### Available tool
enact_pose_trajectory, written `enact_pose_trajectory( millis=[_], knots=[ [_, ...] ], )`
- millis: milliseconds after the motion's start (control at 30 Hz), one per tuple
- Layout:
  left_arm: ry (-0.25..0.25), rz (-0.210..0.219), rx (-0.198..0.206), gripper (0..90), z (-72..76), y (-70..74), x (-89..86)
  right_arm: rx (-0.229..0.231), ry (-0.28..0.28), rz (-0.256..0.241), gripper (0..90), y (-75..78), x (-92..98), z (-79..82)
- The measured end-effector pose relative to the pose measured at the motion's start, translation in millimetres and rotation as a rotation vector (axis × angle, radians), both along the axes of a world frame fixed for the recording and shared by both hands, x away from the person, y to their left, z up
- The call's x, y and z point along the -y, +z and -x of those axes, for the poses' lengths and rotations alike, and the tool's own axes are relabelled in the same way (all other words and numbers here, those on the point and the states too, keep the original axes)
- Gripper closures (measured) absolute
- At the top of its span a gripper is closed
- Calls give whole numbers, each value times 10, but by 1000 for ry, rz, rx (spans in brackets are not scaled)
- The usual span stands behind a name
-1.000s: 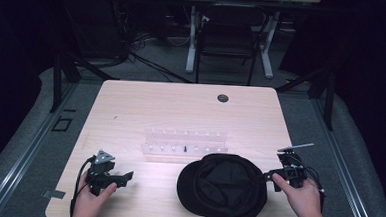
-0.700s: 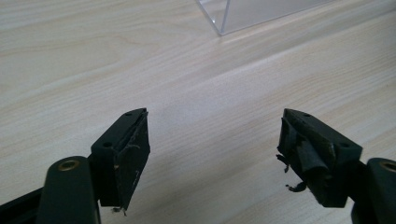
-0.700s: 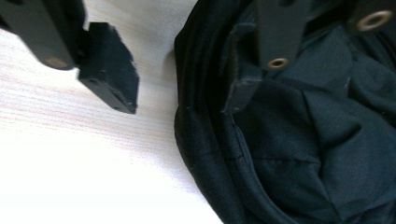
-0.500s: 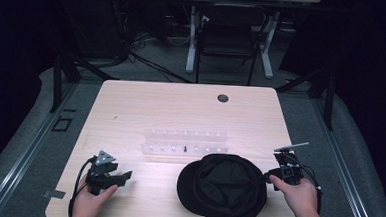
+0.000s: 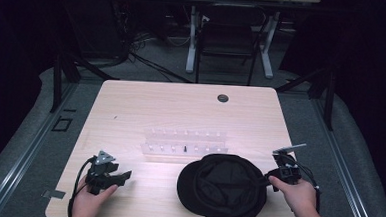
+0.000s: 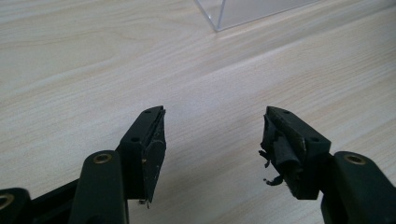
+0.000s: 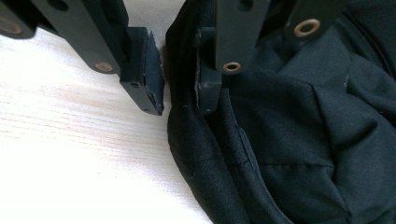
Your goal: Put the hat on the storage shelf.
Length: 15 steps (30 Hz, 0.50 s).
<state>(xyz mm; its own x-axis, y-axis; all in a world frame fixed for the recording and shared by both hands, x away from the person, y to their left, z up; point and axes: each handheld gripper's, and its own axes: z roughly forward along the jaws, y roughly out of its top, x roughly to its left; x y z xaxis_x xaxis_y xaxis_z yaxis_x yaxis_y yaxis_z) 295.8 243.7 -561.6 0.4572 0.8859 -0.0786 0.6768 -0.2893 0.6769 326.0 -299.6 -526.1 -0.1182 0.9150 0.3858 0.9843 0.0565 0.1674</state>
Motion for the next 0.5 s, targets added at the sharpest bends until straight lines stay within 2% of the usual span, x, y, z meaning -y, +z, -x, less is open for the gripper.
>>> enact_pose_trajectory(
  millis=[33,100,133,167,200,267,367,500],
  knots=[
    [1,-1,0,401,1,1,5,3,-15,8,724,-14,-12,1],
    [4,2,-4,416,3,0,11,6,-19,-7,725,-27,-16,-1],
    [5,17,-27,416,-1,3,15,-12,3,12,725,-20,-15,-14],
    [7,31,-48,422,-4,3,19,-4,-2,18,727,-30,-18,-10],
    [9,31,-53,422,-4,1,24,-4,-1,16,737,-23,-32,-12],
    [13,6,-47,430,0,7,35,0,10,23,738,-16,-41,-8],
    [18,-1,-35,429,5,16,44,6,-4,28,740,-22,-46,1],
    [17,-13,-31,431,6,17,49,-7,-5,4,792,-23,-42,-3]
  ],
)
